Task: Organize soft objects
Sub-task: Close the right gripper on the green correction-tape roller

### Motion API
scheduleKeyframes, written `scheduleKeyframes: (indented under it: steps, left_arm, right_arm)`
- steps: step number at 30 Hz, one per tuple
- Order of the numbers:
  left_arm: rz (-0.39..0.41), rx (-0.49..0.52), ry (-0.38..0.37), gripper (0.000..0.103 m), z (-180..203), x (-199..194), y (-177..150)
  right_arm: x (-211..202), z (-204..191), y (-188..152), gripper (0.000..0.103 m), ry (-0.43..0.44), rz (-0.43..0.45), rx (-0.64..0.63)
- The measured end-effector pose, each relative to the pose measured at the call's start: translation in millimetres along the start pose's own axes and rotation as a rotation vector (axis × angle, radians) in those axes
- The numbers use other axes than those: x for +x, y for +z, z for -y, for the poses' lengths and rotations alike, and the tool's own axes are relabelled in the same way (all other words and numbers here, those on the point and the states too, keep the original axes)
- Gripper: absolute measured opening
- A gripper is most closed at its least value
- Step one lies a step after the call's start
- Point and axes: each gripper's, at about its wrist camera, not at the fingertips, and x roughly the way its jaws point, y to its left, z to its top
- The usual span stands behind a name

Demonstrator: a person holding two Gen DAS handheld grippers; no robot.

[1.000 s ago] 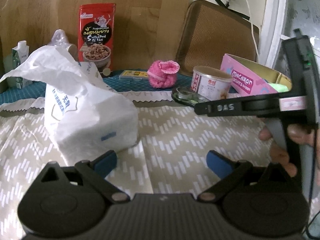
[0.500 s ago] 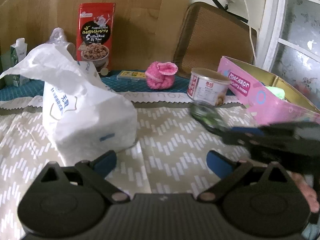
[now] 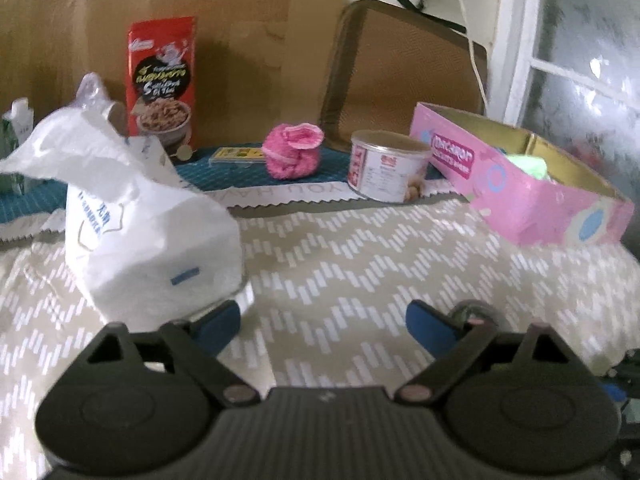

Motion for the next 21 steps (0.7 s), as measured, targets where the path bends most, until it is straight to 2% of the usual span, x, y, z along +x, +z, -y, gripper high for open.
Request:
scheduleKeyframes:
  steps: [4,6,8,10,13,14,15,18,21]
  left_arm:
    - [-0.021,-0.027,-0.028,0.093,7.2,-6.5,-2.3]
    - [-0.038,-0.066,-0.061,0.091,7.2,-10.5,-1.3]
    - [-0.059,-0.106,-0.120,0.086,6.7,-13.1,2.2]
    - [-0.079,-0.138,-0.188,0.080,9.7,-13.9,7.0]
    - [-0.125,-0.137,-0.255,0.062,21.5,-11.0,9.2]
    - [-0.145,-0.127,-0.281,0.053,27.6,-9.0,8.3]
    - [-0.172,-0.111,-0.301,0.051,35.6,-5.9,7.0]
    - [-0.177,-0.028,-0.260,0.049,59.3,-3.9,3.3]
    - [-0.198,-0.022,-0.293,0.049,77.6,1.9,5.6]
  right_arm:
    - [-1.0,-7.7,-2.2,0.021,0.008,0.010,-0.067]
    - [-0.8,-4.3,-1.6,0.036,0.016,0.020,-0.053]
    - [0.7,-1.9,0.7,0.044,0.016,0.038,-0.053]
    - [4.5,-1.9,1.9,0.045,0.029,0.039,-0.061]
    - [13.4,-3.0,1.7,0.045,0.037,0.036,-0.073]
    - [13.4,-4.3,1.0,0.044,0.039,0.036,-0.083]
    - [12.5,-5.7,-0.3,0.037,0.038,0.040,-0.091]
    - [5.8,-1.5,-5.9,0.037,0.044,0.052,-0.094]
    - [-3.3,7.4,-10.6,0.037,0.034,0.061,-0.082]
